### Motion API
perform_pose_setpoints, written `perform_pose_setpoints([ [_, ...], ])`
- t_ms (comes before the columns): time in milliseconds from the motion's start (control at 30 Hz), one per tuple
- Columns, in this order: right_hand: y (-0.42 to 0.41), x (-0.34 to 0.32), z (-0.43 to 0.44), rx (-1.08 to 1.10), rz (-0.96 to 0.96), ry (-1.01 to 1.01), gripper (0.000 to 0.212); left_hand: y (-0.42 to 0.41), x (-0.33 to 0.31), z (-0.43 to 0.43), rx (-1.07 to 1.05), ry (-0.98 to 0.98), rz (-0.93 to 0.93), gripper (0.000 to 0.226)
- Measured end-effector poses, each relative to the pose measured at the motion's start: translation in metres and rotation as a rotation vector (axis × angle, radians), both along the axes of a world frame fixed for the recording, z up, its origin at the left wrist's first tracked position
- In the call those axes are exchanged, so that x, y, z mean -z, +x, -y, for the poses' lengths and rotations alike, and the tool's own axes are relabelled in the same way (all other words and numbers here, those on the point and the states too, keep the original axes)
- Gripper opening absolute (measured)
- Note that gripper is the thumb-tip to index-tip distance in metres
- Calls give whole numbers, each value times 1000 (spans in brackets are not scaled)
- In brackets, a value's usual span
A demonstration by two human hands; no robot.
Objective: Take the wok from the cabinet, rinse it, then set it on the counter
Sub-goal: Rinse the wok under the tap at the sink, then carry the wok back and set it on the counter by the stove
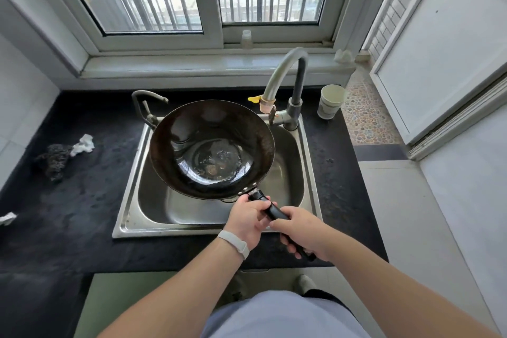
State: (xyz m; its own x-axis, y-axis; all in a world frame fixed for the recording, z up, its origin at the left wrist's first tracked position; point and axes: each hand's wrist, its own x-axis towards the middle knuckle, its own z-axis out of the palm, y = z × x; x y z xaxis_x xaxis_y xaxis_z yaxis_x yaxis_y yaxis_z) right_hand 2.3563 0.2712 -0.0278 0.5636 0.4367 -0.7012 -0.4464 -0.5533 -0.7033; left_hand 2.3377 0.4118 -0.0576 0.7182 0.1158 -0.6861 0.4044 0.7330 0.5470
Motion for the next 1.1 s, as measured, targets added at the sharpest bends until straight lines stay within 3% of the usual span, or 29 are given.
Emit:
perform_pose_setpoints([
  [267, 20, -4, 50, -147, -11, 92, 29, 0, -17, 53, -132, 107, -22, 25],
  [433, 29, -1, 85, -263, -1, 127, 14, -9, -26, 93, -246, 100, -1, 27],
  [567, 33, 1, 101, -384, -6, 165, 19, -20, -28, 118, -392, 122, -9, 26],
  [1100, -39, -28, 59, -846, 26, 162, 17, -138, -49, 120, -878, 145, 19, 28],
])
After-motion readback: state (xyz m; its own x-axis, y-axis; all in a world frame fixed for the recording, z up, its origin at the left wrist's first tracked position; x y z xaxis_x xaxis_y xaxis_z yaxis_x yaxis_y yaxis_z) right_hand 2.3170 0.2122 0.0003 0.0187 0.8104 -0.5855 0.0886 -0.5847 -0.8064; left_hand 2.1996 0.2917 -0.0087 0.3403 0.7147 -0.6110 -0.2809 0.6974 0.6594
